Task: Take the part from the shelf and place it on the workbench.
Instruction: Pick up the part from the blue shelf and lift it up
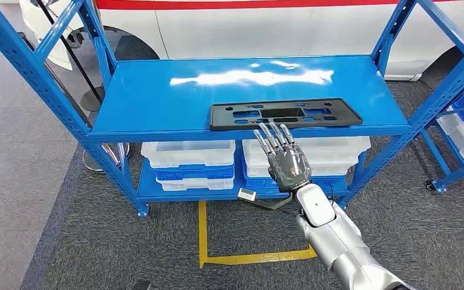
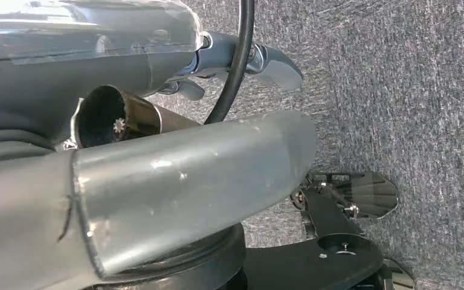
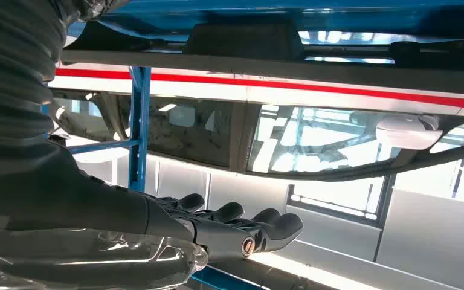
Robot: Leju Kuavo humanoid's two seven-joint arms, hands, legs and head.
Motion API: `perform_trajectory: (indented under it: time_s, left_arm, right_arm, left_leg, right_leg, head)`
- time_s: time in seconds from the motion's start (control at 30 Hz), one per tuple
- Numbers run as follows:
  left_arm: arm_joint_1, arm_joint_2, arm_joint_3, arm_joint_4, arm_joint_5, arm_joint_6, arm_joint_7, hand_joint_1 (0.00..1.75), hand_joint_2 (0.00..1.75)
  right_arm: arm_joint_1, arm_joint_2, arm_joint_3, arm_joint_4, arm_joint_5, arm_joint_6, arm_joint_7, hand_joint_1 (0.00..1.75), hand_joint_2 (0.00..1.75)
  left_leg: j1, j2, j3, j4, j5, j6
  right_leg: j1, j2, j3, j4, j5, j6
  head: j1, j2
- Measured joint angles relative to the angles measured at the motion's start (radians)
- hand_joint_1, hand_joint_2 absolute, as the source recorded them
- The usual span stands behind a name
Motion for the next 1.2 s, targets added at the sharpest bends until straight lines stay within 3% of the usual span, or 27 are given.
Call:
perform_trajectory:
  time_s: [0.3,0.47,0.53,0.6,0.67,0.7,0.73,0.77,0.8,0.87,0.93,1.07,1.13,1.2]
  left_arm:
    - [0.000,0.000,0.000,0.000,0.000,-0.005,-0.009,0.00,0.00]
    - [0.000,0.001,0.000,0.000,-0.002,-0.004,-0.011,0.00,0.00]
    - [0.000,0.000,0.000,0.000,-0.001,-0.004,-0.011,0.00,0.00]
    - [-0.001,0.000,0.000,0.000,-0.001,-0.004,-0.011,0.00,0.00]
    - [-0.001,0.000,0.000,0.000,-0.001,-0.004,-0.012,0.00,0.00]
    - [-0.001,0.000,0.000,0.000,-0.001,-0.005,-0.013,0.00,0.00]
    - [0.000,0.000,0.000,0.000,-0.001,-0.005,-0.014,0.00,0.00]
    - [0.000,0.000,0.000,0.000,-0.002,-0.006,-0.015,0.00,0.00]
    - [0.001,0.000,0.000,0.000,-0.002,-0.007,-0.016,0.00,0.00]
    - [0.000,0.000,0.000,0.000,-0.002,-0.008,-0.018,0.00,0.00]
    - [-0.001,0.001,0.000,0.000,-0.002,-0.008,-0.019,0.00,0.00]
    - [-0.002,0.001,0.000,0.000,-0.005,-0.009,-0.021,0.00,0.00]
    - [-0.002,0.001,0.000,0.001,-0.006,-0.009,-0.023,0.00,0.00]
    - [0.000,0.001,0.000,0.001,-0.006,-0.009,-0.023,0.00,0.00]
  right_arm:
    - [0.000,0.000,0.000,0.004,-0.016,0.000,0.000,0.00,1.75]
    - [-0.001,0.000,0.000,0.016,-0.026,0.000,-0.001,0.00,1.75]
    - [-0.002,0.001,0.000,0.019,-0.031,0.000,-0.002,0.00,1.75]
    - [-0.007,0.002,-0.001,0.026,-0.035,0.000,-0.002,0.00,1.75]
    - [-0.009,0.002,-0.001,0.041,-0.039,0.000,-0.002,0.00,1.75]
    - [-0.008,0.002,-0.002,0.050,-0.041,0.000,-0.002,0.00,1.75]
    - [-0.006,0.002,-0.002,0.059,-0.043,0.000,-0.002,0.00,1.75]
    - [-0.005,0.002,-0.002,0.066,-0.045,0.000,-0.003,0.00,1.75]
    - [-0.006,0.001,-0.002,0.072,-0.048,0.000,-0.003,0.00,1.75]
    - [-0.010,0.001,-0.004,0.081,-0.051,0.000,-0.003,0.00,1.75]
    - [-0.012,0.001,-0.005,0.088,-0.052,0.000,-0.004,0.00,1.75]
    - [-0.014,0.001,-0.008,0.100,-0.055,0.000,-0.006,0.00,1.75]
    - [-0.017,0.003,-0.009,0.102,-0.056,0.000,-0.008,0.00,1.75]
    - [-0.017,0.005,-0.009,0.105,-0.057,0.000,-0.008,0.00,1.75]
  left_leg:
    - [0.000,0.000,-0.001,0.002,-0.001,0.001]
    - [-0.002,-0.001,-0.007,0.009,-0.003,0.011]
    - [0.003,0.000,0.000,-0.008,0.006,0.019]
    - [0.011,0.003,0.010,-0.029,0.019,0.029]
    - [0.013,0.004,0.013,-0.034,0.021,0.033]
    - [0.014,0.004,0.013,-0.034,0.020,0.034]
    - [0.014,0.003,0.014,-0.032,0.018,0.033]
    - [0.016,0.001,0.015,-0.030,0.014,0.030]
    - [0.019,-0.001,0.018,-0.025,0.009,0.026]
    - [0.022,-0.002,0.021,-0.010,-0.008,0.010]
    - [0.020,-0.002,0.018,0.001,-0.020,-0.007]
    - [0.023,-0.008,0.016,0.015,-0.039,-0.027]
    - [0.024,-0.031,-0.026,0.102,-0.082,-0.029]
    - [0.023,-0.043,-0.107,0.239,-0.127,-0.027]
  right_leg:
    - [-0.002,0.000,0.000,-0.001,0.000,0.001]
    - [-0.007,-0.001,-0.001,-0.004,0.005,0.007]
    - [-0.004,0.000,0.002,-0.008,0.005,0.014]
    - [-0.003,0.005,-0.019,0.038,-0.023,0.022]
    - [-0.009,0.009,-0.080,0.156,-0.077,0.028]
    - [-0.012,0.010,-0.113,0.214,-0.093,0.032]
    - [-0.016,0.010,-0.135,0.245,-0.093,0.035]
    - [-0.020,0.010,-0.139,0.241,-0.073,0.038]
    - [-0.023,0.009,-0.125,0.199,-0.036,0.041]
    - [-0.024,0.002,-0.074,0.077,0.026,0.043]
    - [-0.018,-0.002,-0.050,0.019,0.034,0.031]
    - [-0.015,0.011,-0.048,0.018,0.020,-0.003]
    - [-0.016,0.015,-0.038,0.014,0.016,-0.016]
    - [-0.011,0.020,-0.032,0.013,0.012,-0.025]
  head:
    - [0.000,0.000]
    - [0.000,0.000]
    - [0.000,0.000]
    - [0.001,0.000]
    - [0.002,0.000]
    - [0.001,0.000]
    - [0.001,0.000]
    - [0.001,0.000]
    - [0.001,0.000]
    - [0.003,0.000]
    - [0.003,0.000]
    - [0.000,0.000]
    - [-0.003,0.000]
    - [-0.004,0.000]
